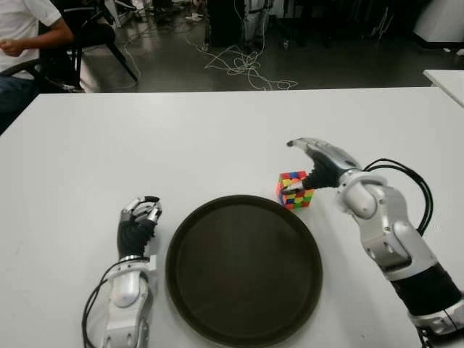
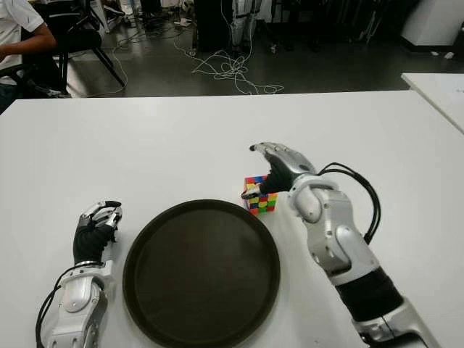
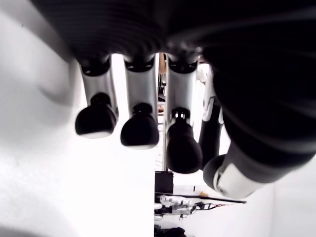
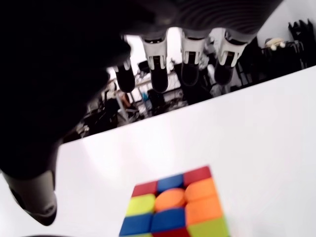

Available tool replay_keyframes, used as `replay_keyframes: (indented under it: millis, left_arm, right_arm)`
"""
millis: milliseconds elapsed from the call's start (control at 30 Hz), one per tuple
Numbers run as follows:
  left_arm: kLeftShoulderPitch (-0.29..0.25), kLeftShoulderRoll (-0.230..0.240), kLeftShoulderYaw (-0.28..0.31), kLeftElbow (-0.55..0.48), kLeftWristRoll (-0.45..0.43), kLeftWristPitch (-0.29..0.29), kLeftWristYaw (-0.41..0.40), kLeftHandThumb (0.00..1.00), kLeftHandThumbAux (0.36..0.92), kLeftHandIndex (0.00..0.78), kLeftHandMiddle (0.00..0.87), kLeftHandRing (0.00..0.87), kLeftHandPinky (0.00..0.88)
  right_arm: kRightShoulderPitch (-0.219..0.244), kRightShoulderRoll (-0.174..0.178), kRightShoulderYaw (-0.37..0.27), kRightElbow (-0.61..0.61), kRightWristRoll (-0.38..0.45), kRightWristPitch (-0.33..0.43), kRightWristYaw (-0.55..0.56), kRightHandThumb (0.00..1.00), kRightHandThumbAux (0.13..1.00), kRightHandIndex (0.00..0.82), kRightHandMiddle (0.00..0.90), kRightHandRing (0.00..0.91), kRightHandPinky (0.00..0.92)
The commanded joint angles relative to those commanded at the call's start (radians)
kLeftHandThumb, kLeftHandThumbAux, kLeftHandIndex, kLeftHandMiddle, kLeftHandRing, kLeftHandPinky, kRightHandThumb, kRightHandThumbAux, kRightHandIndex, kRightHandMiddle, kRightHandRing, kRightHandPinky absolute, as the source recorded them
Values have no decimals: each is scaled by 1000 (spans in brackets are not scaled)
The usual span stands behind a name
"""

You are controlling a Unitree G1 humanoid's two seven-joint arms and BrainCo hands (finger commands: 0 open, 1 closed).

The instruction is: Pick up the Rubik's Cube and put it in the plate

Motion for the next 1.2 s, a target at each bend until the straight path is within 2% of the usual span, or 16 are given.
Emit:
replay_keyframes:
  millis: [300,667,1200]
  left_arm:
    - [3,18,-14,-25,13,47,-5,709,707,443,805,813,803]
    - [1,18,-15,-33,13,66,-3,709,706,443,811,817,807]
    - [5,17,-16,-44,10,74,-7,710,705,444,813,823,813]
  right_arm:
    - [-3,2,24,8,-3,0,11,0,663,0,0,0,0]
    - [-10,7,43,16,-14,13,18,0,647,0,0,0,0]
    - [-16,16,46,26,-18,24,14,0,678,0,0,0,0]
